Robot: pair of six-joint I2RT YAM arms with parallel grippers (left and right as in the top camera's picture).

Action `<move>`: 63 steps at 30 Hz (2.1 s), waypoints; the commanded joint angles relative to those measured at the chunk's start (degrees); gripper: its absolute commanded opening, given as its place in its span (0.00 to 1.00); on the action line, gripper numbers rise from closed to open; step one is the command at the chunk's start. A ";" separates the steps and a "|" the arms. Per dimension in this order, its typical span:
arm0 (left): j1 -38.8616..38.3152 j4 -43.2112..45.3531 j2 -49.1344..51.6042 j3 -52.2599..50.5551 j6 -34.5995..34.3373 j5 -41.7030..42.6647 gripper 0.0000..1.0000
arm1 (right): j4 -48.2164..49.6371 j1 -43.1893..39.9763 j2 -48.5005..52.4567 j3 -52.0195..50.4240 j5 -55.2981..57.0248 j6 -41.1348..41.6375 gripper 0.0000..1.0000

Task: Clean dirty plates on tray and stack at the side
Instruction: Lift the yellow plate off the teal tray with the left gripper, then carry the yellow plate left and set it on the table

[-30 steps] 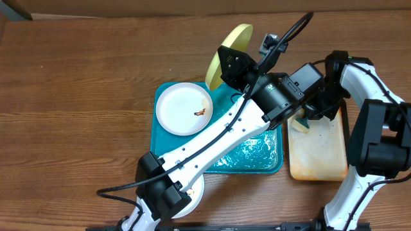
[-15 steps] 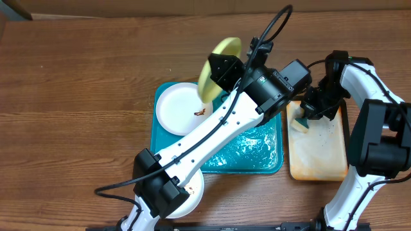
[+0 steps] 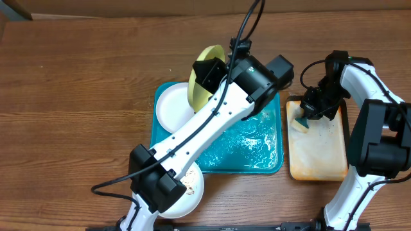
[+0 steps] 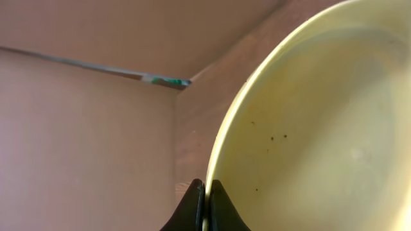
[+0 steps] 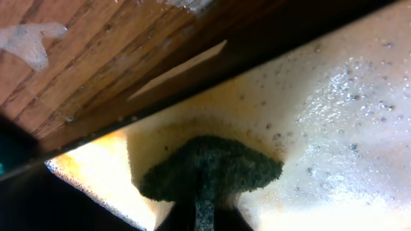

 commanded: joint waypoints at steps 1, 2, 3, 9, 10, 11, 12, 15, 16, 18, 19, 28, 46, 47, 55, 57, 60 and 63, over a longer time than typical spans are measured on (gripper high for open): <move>1.38 5.05 0.17 0.68 4.52 18.71 0.04 | 0.72 -0.42 -1.31 -0.50 -0.48 -0.22 0.04; 1.79 7.56 0.17 0.68 8.39 26.99 0.04 | 0.72 -0.42 -1.31 -0.50 -0.50 -0.20 0.04; 2.16 9.64 0.17 0.68 10.27 32.79 0.04 | 0.72 -0.42 -1.31 -0.50 -0.50 -0.20 0.04; 5.75 14.97 -0.15 0.68 10.78 49.59 0.04 | 0.52 -0.44 -1.31 -0.50 -0.31 -0.24 0.04; 6.60 15.02 -0.15 0.68 10.16 50.05 0.04 | 0.52 -0.44 -1.31 -0.50 -0.31 -0.24 0.04; 7.21 13.86 -0.13 0.68 6.80 45.51 0.04 | 0.52 -0.44 -1.31 -0.50 -0.28 -0.24 0.04; 7.82 10.43 -0.11 0.68 -1.27 34.77 0.04 | 0.50 -0.42 -1.31 -0.50 -0.28 -0.24 0.04; 9.16 -2.49 -0.04 0.68 -17.05 14.91 0.04 | 0.55 -0.44 -1.31 -0.50 -0.24 -0.24 0.04; 9.86 -2.29 -0.09 0.26 -14.67 15.10 0.04 | 0.70 -0.44 -1.31 -0.50 -0.24 -0.24 0.04; 11.96 -1.86 -0.20 0.35 -14.01 20.85 0.04 | 0.92 -0.42 -1.31 -0.50 -0.31 -0.20 0.04; 13.20 -0.68 -0.20 0.35 -13.99 25.09 0.04 | 0.92 -0.42 -1.31 -0.50 -0.31 -0.20 0.04; 32.72 10.78 -0.26 0.35 -6.71 61.11 0.05 | -0.22 -0.44 -1.31 -0.50 -0.26 -0.90 0.04; 75.56 17.18 -5.51 -10.43 1.97 73.18 0.05 | -1.66 -0.42 -1.31 -0.50 -0.28 -2.34 0.04; 77.18 19.02 -5.97 -13.86 2.08 73.57 0.05 | -1.70 -0.42 -1.31 -0.50 -0.31 -2.34 0.04; 87.17 35.04 -8.79 -39.39 1.57 78.90 0.04 | -2.78 -0.42 -1.31 -0.50 -0.28 -2.40 0.04; 89.18 38.73 -8.79 -44.33 1.27 79.52 0.05 | -2.99 -0.42 -1.31 -0.50 -0.28 -2.43 0.04; 91.71 42.49 -8.76 -49.27 0.83 79.45 0.05 | -3.30 -0.42 -1.31 -0.50 -0.28 -3.19 0.04; 93.83 43.98 -8.76 -50.99 0.07 80.04 0.04 | -3.37 -0.42 -1.31 -0.50 -0.28 -3.26 0.04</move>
